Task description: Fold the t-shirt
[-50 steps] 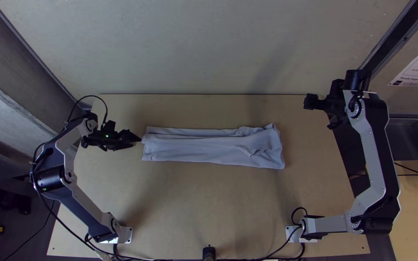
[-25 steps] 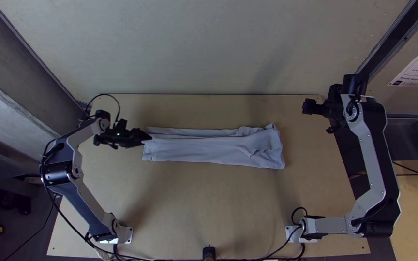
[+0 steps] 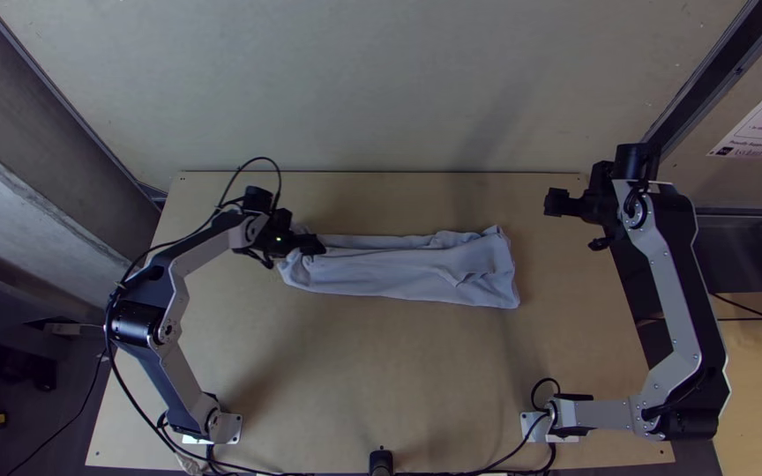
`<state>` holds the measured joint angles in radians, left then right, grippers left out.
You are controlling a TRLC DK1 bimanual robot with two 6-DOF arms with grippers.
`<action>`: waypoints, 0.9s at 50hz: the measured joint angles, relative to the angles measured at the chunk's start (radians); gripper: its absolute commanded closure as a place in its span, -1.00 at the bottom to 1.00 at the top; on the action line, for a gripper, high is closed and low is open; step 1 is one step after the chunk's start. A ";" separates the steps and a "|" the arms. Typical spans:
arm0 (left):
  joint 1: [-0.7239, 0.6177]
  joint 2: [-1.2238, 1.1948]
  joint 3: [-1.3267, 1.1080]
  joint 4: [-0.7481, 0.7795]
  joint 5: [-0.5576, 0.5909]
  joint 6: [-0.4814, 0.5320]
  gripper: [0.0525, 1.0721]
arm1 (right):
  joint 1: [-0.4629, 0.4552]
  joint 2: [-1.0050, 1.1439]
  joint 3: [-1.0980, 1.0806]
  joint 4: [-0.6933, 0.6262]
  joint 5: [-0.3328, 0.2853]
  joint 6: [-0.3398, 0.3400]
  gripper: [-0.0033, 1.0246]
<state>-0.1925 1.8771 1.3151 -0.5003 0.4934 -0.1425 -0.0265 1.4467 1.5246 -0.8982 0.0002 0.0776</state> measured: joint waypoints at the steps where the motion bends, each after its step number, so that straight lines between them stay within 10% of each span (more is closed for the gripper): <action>1: -0.013 -0.001 0.002 0.001 -0.023 -0.004 -0.85 | 0.000 -0.001 -0.002 0.000 0.000 0.000 -0.92; 5: -0.051 -0.007 0.005 -0.002 -0.110 -0.015 -0.47 | 0.000 -0.010 -0.020 0.001 0.000 0.000 -0.92; 11: -0.085 -0.009 0.010 -0.010 -0.218 -0.016 0.97 | 0.000 -0.024 -0.047 0.000 0.000 0.009 -0.92; 28: -0.002 -0.006 0.077 -0.220 -0.307 0.013 0.95 | 0.021 -0.035 -0.092 0.024 0.000 0.062 -0.92; 45: 0.359 -0.024 0.105 -0.306 -0.446 0.244 0.95 | 0.047 -0.035 -0.133 0.051 0.000 0.102 -0.92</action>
<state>0.1661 1.8530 1.4197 -0.8059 0.0471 0.1013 0.0200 1.4117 1.3914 -0.8474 -0.0002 0.1795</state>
